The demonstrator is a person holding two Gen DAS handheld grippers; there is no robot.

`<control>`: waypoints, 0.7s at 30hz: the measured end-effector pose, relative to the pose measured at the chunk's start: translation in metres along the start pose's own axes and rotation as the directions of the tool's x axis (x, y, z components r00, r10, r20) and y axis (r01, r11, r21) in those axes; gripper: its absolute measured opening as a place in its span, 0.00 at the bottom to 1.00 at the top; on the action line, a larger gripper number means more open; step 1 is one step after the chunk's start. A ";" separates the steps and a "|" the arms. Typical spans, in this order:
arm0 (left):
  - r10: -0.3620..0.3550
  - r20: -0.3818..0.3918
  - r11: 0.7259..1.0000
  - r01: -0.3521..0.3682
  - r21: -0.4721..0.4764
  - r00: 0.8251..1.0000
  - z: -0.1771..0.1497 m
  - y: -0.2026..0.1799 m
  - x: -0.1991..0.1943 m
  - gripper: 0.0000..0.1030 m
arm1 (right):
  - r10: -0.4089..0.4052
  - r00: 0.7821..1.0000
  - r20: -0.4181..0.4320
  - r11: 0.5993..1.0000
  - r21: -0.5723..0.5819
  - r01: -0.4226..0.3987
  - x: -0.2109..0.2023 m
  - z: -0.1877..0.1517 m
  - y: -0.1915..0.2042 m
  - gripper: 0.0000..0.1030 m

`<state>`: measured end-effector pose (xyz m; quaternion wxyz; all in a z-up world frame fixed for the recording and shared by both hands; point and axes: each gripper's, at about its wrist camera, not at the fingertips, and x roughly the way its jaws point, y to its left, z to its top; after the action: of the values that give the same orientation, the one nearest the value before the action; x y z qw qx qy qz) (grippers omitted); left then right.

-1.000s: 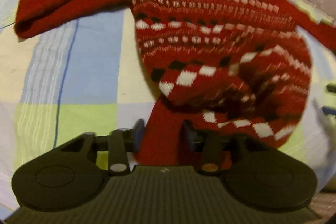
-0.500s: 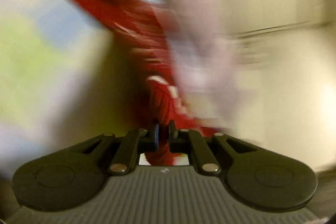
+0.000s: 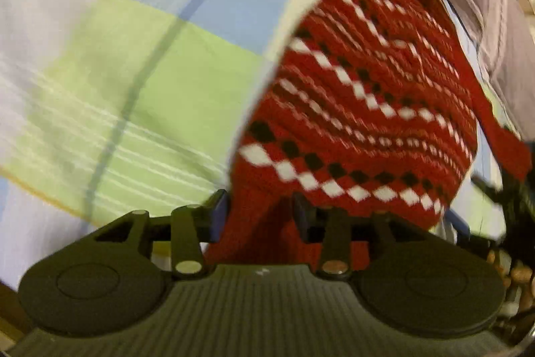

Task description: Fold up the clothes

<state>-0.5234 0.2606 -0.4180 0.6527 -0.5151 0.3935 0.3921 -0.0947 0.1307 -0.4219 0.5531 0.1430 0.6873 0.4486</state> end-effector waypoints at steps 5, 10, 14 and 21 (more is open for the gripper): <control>-0.181 -0.003 0.983 0.181 -0.020 0.983 0.020 -0.015 -0.012 0.03 | -0.095 0.995 0.014 0.991 -0.097 0.096 0.013 0.004 0.042 0.03; -0.334 0.233 0.929 0.361 -0.085 0.913 0.076 -0.001 -0.069 0.03 | -0.084 0.986 0.144 0.922 -0.364 0.132 0.009 0.014 0.140 0.03; -0.205 0.341 0.930 0.291 -0.224 0.917 0.118 0.036 -0.078 0.04 | 0.101 0.983 0.156 0.851 -0.525 -0.005 0.028 0.015 0.215 0.62; -0.148 0.225 0.922 0.217 -0.321 0.963 0.119 0.064 -0.042 0.12 | -0.056 0.994 0.096 0.967 -0.241 0.078 0.047 0.017 0.133 0.75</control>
<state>-0.5851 0.3835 -0.3832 0.6224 -0.6142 0.2027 0.4409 -0.1357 0.2447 -0.3483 0.6112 0.0704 0.6062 0.5040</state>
